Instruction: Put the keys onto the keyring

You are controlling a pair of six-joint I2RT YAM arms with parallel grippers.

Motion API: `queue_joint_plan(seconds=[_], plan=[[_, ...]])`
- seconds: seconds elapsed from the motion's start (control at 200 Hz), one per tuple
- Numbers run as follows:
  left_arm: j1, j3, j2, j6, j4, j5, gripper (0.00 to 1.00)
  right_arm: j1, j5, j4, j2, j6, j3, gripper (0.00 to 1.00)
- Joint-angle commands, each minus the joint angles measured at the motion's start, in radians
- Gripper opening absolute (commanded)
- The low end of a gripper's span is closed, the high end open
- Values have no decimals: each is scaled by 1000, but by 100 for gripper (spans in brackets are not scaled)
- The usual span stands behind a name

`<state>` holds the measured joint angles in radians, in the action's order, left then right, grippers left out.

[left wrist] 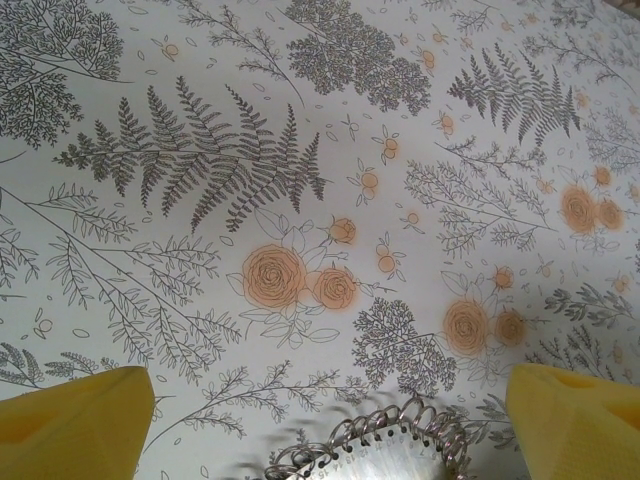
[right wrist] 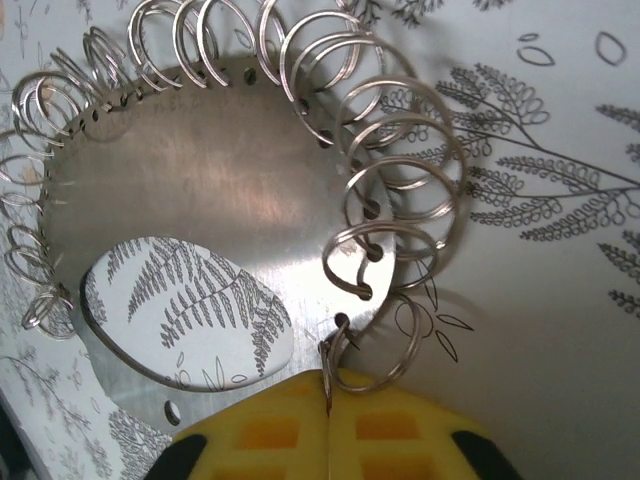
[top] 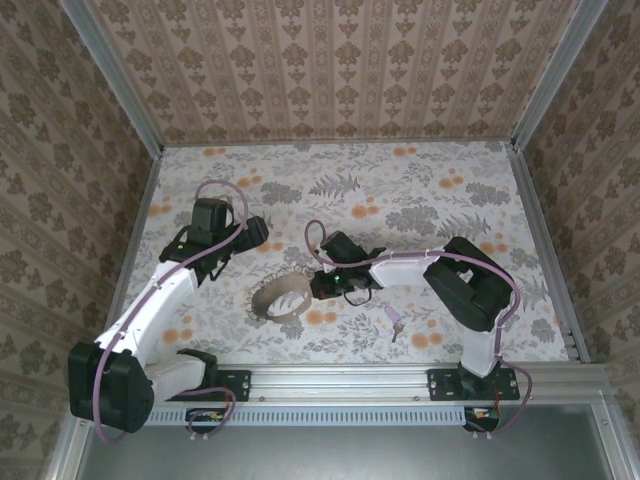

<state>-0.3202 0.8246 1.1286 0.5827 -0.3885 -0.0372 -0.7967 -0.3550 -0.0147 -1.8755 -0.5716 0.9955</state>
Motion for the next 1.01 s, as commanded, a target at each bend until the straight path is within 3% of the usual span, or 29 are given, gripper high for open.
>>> queue_joint_plan(seconds=[0.0, 0.145, 0.335, 0.77, 1.0], plan=[[-7, 14, 11, 59, -9, 37, 93, -6, 10, -42, -2, 22, 18, 0], [-16, 67, 31, 61, -76, 76, 93, -2, 23, -92, 41, 67, 38, 0], [-17, 103, 12, -29, -55, 15, 92, 20, 13, -150, 156, 182, 68, 0], [-14, 282, 20, -189, -23, -266, 90, 217, -209, -54, 386, 290, 83, 0], [-14, 316, 50, -215, 61, -444, 82, 301, -372, -25, 427, 315, 121, 0]])
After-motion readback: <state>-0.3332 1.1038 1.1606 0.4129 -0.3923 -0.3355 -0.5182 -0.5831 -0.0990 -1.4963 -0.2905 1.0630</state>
